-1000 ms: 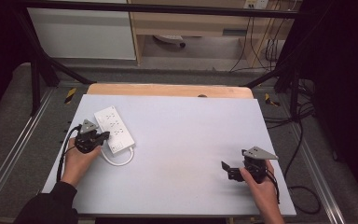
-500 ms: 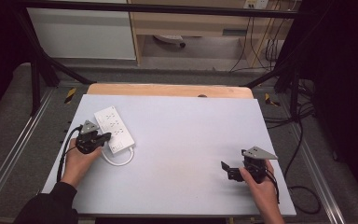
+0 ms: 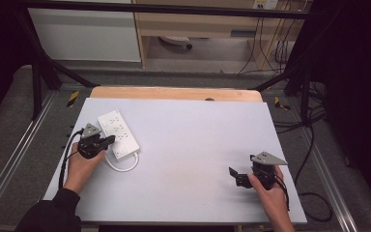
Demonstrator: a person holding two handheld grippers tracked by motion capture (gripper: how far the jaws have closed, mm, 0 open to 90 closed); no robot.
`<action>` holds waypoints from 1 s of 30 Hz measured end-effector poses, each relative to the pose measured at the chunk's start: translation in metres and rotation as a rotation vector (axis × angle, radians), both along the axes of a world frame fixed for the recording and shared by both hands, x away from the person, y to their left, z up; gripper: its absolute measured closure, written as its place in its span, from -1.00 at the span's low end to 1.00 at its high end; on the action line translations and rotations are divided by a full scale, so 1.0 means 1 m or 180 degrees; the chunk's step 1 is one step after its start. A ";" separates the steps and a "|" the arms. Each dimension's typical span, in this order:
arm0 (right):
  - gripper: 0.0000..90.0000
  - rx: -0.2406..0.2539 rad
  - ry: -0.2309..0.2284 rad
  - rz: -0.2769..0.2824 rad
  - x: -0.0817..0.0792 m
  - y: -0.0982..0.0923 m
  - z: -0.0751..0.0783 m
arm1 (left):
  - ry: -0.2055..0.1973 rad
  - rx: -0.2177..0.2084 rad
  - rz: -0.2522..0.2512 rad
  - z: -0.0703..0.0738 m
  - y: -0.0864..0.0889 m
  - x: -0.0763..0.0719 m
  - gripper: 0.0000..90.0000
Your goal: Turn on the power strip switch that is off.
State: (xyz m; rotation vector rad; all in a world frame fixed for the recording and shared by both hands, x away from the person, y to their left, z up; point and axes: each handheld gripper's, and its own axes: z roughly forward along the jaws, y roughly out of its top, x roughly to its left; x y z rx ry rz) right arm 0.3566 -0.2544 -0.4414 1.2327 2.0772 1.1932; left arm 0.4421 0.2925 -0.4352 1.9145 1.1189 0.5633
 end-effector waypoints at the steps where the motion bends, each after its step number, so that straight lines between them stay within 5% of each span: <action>1: -0.95 -0.0002 0.0003 0.0003 0.000 0.000 0.000 | 0.0000 0.0003 -0.0005 0.000 -0.001 0.000 1.00; 16: -0.95 -0.0012 0.0001 0.0013 0.000 0.001 0.000 | -0.0056 -0.0149 0.0003 0.003 -0.001 0.000 1.00; 30: -0.95 -0.0020 0.0003 0.0022 0.001 0.001 -0.001 | -0.0130 -0.0242 0.0030 0.006 -0.002 -0.001 0.72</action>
